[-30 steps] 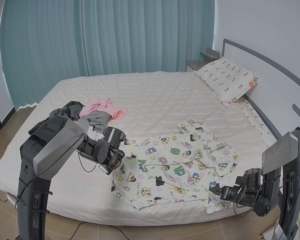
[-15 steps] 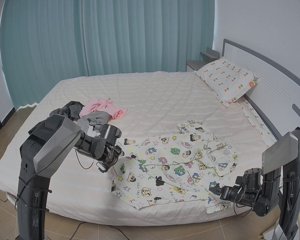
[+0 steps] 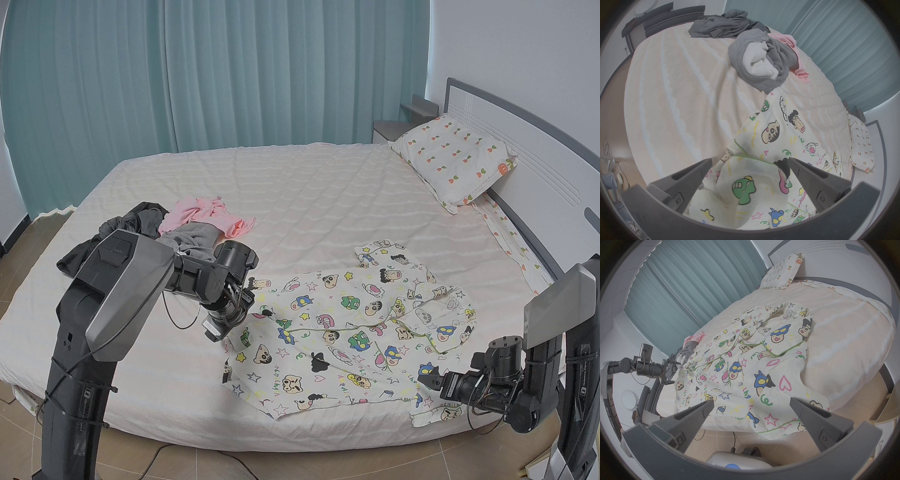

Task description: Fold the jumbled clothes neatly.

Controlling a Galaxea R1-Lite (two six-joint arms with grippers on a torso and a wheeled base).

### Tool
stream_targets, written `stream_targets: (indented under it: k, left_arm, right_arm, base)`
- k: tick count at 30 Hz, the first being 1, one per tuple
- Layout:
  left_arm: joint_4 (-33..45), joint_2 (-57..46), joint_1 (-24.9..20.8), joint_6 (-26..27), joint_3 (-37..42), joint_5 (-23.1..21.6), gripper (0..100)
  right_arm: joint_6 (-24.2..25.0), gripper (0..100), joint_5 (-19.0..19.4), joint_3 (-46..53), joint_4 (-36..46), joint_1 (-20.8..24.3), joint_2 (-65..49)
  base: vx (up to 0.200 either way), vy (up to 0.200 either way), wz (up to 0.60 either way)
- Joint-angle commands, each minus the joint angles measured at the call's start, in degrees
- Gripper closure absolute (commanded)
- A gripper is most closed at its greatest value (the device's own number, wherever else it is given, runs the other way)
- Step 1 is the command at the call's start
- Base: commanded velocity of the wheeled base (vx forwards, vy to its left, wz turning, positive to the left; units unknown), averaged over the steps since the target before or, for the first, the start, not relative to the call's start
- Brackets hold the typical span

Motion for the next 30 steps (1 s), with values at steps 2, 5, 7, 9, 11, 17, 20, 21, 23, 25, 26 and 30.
stream_targets:
  k: [2,5,7,9,11,17,20,21,23,25,26,30]
  left_arm:
    - [0.37,2.42,-1.17,0.07,-2.01,0.21,0]
    - [1.07,2.77,-1.17,0.16,-2.62,0.21,0]
    - [1.51,3.12,-1.17,0.24,-3.24,0.21,0]
    - [2.04,3.56,-1.17,0.24,-3.85,0.21,100]
    - [2.74,3.56,-1.17,0.24,-4.12,0.21,100]
    - [4.76,3.47,-1.17,0.24,-4.82,0.21,100]
    - [5.64,3.21,-1.09,0.33,-4.82,0.30,100]
    - [6.08,2.94,-0.82,0.42,-4.82,0.91,100]
    - [6.08,2.59,-0.74,0.95,-4.99,1.79,100]
    - [5.99,2.07,-0.74,3.06,-4.91,2.41,100]
    - [5.99,2.07,-0.74,3.06,-4.91,2.41,100]
    - [5.29,1.80,-0.47,11.05,-5.87,3.90,100]
  right_arm:
    - [0.01,0,0.01,0.00,-0.76,0.05,-0.10]
    - [0.01,0,0.01,0.00,-0.76,0.05,-0.10]
    - [0.01,0,0.01,0.00,-0.76,0.05,-0.01]
    - [0.01,0,0.01,0.00,-0.76,0.05,-0.01]
    - [0.01,0,0.01,0.00,-0.76,0.05,-0.10]
    - [0.01,0,-0.34,0.00,-0.76,0.05,-0.01]
    - [0.01,0,-0.34,0.00,-0.76,0.05,-0.10]
    - [0.01,0,-0.34,0.00,-0.76,0.05,-0.01]
    - [0.01,0,-0.34,0.00,-0.76,0.13,-0.01]
    - [0.01,0,-0.34,0.00,-0.76,0.13,-0.01]
    - [0.01,0,-0.34,0.00,-0.76,0.13,-0.01]
    - [0.01,0,-0.34,0.00,-0.76,0.05,0.07]
  base:
    - [0.000,0.000,0.00]
    - [0.000,0.000,0.00]
    - [0.000,0.000,0.00]
    - [0.000,0.000,0.00]
    - [0.000,0.000,0.00]
    - [0.000,0.000,0.00]
    - [0.000,0.000,0.00]
    - [0.000,0.000,0.00]
    - [0.000,0.000,0.00]
    - [0.000,0.000,0.00]
    - [0.000,0.000,0.00]
    - [0.000,0.000,0.00]
